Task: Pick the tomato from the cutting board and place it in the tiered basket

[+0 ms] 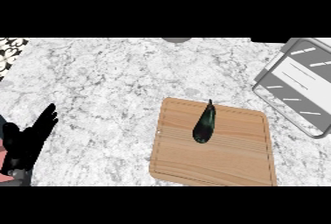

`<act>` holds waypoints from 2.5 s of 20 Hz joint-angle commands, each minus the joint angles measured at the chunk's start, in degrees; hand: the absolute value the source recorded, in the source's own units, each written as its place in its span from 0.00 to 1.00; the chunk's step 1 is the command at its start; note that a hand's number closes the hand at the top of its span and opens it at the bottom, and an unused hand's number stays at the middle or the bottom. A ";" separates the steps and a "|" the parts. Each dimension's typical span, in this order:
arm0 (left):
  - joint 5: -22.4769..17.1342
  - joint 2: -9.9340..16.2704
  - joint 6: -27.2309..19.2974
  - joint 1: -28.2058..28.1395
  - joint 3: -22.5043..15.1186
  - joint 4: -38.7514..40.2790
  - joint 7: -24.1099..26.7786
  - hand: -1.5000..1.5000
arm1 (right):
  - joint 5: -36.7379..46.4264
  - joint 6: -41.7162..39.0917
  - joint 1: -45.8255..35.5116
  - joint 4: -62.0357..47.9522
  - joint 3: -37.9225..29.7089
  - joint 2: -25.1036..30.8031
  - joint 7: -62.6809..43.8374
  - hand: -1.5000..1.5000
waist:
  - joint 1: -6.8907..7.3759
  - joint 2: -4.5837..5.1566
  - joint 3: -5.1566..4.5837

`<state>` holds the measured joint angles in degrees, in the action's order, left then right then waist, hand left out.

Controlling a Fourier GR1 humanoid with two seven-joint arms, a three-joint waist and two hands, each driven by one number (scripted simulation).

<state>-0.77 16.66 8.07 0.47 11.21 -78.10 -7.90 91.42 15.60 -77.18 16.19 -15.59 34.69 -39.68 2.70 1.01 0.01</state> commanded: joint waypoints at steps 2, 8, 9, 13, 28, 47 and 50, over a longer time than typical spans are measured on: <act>1.37 -1.00 -0.75 -0.46 -1.10 0.95 -0.92 0.50 | 1.62 -5.72 -2.72 -2.96 1.61 5.28 6.50 1.00 | -0.24 -0.04 0.00; 0.73 -1.19 -0.64 -1.91 -0.92 -3.00 -1.67 0.50 | 2.89 -10.43 -4.91 -5.44 2.84 5.46 8.39 1.00 | 0.44 0.03 0.02; -0.61 -0.14 0.42 -1.19 0.63 -0.92 -1.84 0.50 | 3.29 -11.78 -5.21 -5.27 3.44 5.33 9.11 1.00 | -0.04 -0.10 -0.01; 0.48 -0.83 -0.70 -0.84 -0.56 -3.76 -3.61 0.50 | 1.63 -16.07 -6.58 -6.58 1.67 4.01 5.76 1.00 | 0.28 -0.14 0.02; 0.57 -1.34 -0.14 -2.34 0.36 -0.50 -0.66 0.50 | -8.55 -15.56 0.89 -4.68 -7.76 6.59 -4.25 0.00 | -0.69 -0.41 0.03; 0.06 -0.31 -0.22 -7.04 3.43 -0.26 1.41 0.50 | -24.52 1.68 1.82 21.07 -20.52 8.02 -9.47 0.00 | -5.79 -2.77 -0.03; 0.21 -1.34 -2.34 -5.74 3.41 -1.70 -1.15 0.50 | -29.28 1.05 4.62 28.07 -22.56 6.32 -5.81 0.00 | -7.34 -3.23 0.05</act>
<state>-0.84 16.08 7.29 -5.24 14.30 -79.74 -8.02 67.29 15.80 -75.16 36.68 -35.62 43.07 -48.34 -3.10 -1.79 0.11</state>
